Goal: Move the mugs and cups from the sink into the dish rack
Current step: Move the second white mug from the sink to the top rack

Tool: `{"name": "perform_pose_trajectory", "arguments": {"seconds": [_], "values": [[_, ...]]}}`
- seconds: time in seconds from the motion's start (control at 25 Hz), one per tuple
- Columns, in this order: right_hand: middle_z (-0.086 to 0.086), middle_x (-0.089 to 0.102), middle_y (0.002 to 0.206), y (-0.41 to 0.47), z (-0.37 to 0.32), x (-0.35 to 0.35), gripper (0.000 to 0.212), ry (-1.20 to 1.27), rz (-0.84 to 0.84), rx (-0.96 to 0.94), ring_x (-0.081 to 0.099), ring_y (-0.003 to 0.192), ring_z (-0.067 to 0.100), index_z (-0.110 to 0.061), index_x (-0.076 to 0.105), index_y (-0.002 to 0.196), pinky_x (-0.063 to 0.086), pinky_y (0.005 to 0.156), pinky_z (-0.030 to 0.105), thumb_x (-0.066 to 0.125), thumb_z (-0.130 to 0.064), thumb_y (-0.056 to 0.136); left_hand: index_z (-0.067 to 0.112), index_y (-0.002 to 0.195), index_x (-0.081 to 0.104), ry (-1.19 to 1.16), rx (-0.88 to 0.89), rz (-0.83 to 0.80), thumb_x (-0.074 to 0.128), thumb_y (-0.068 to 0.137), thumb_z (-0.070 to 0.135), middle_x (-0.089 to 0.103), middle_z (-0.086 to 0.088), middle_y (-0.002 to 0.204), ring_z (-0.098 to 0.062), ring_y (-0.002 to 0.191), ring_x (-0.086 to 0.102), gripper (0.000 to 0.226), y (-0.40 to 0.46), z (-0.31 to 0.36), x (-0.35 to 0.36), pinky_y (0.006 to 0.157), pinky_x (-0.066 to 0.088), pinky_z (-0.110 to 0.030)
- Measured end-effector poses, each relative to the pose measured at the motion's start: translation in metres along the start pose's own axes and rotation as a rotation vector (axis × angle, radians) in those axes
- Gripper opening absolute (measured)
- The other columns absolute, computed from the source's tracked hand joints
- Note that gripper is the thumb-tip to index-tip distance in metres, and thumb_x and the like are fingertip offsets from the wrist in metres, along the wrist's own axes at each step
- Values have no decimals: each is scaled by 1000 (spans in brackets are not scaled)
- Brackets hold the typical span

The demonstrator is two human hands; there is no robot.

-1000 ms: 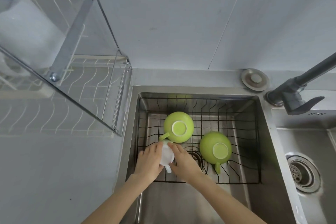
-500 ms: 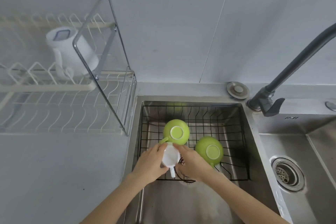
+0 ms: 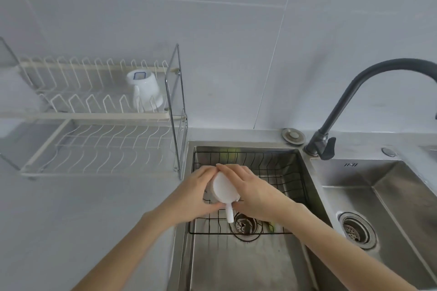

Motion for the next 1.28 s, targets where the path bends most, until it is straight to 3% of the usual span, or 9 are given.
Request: {"name": "perform_pose_trajectory", "arguments": {"seconds": [0.12, 0.2, 0.36, 0.6, 0.68, 0.84, 0.92, 1.08, 1.28], "values": [[-4, 32, 146, 0, -26, -26, 79, -27, -2, -17, 33, 133, 15, -23, 16, 146, 43, 101, 31, 64, -21, 82, 29, 130, 39, -69, 18, 31, 75, 70, 38, 43, 19, 120, 1, 111, 45, 71, -15, 5, -24, 93, 34, -9], [-5, 37, 143, 3, -41, -42, 77, -17, 6, -6, 41, 127, 16, -26, 22, 143, 45, 99, 34, 67, -23, 80, 46, 117, 39, -191, 12, 56, 77, 64, 41, 49, 25, 113, 12, 106, 48, 65, -25, 5, -40, 88, 36, 1], [-3, 44, 136, 16, -77, -69, 74, 44, 48, -17, 48, 91, 11, -26, 29, 139, 43, 82, 28, 70, -25, 78, 56, 109, 39, -338, -4, 115, 68, 57, 51, 53, 43, 110, 20, 109, 46, 59, -41, -4, -78, 90, 37, 2], [0, 48, 134, 52, -132, -110, 77, 4, 117, -50, 50, 119, 24, -26, 28, 141, 42, 100, 40, 71, -31, 77, 55, 110, 41, -348, 72, 196, 67, 57, 50, 52, 30, 119, 10, 114, 50, 59, -57, -22, -144, 98, 42, -17], [0, 48, 134, 69, -149, -125, 77, -13, 146, -70, 49, 120, 22, -26, 28, 141, 40, 99, 31, 71, -32, 77, 54, 110, 40, -327, 92, 218, 66, 56, 52, 53, 28, 119, 9, 115, 50, 60, -58, -24, -173, 97, 42, -15], [3, 49, 134, 108, -182, -151, 77, -73, 210, -111, 48, 107, 16, -21, 27, 142, 25, 75, 8, 70, -31, 78, 37, 123, 43, -296, 109, 264, 63, 55, 53, 56, 16, 124, 1, 119, 50, 73, -56, -35, -233, 97, 42, -16], [3, 50, 132, 131, -197, -160, 77, -81, 227, -117, 46, 99, 12, -22, 27, 142, 30, 80, 11, 70, -31, 78, 29, 128, 42, -262, 111, 259, 62, 55, 54, 55, 12, 126, -3, 119, 50, 79, -54, -43, -262, 101, 42, -24], [5, 52, 131, 181, -216, -170, 75, -61, 234, -105, 53, 113, 25, -21, 29, 141, 43, 100, 37, 70, -32, 79, 27, 129, 41, -237, 92, 208, 62, 55, 53, 51, 8, 132, -9, 125, 47, 82, -45, -61, -309, 105, 41, -35], [5, 53, 127, 244, -217, -165, 71, -65, 189, -72, 52, 113, 23, -21, 33, 138, 44, 99, 35, 68, -37, 79, 18, 128, 42, -202, 27, 204, 64, 54, 52, 52, 9, 123, -10, 122, 47, 85, -24, -94, -343, 103, 41, -34]]}}
Point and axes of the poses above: each hand's wrist, its own y-axis towards the middle knuckle, its own x-axis out of the palm, z = x × y, the point moved 4 cm from there along y, towards the middle knuckle
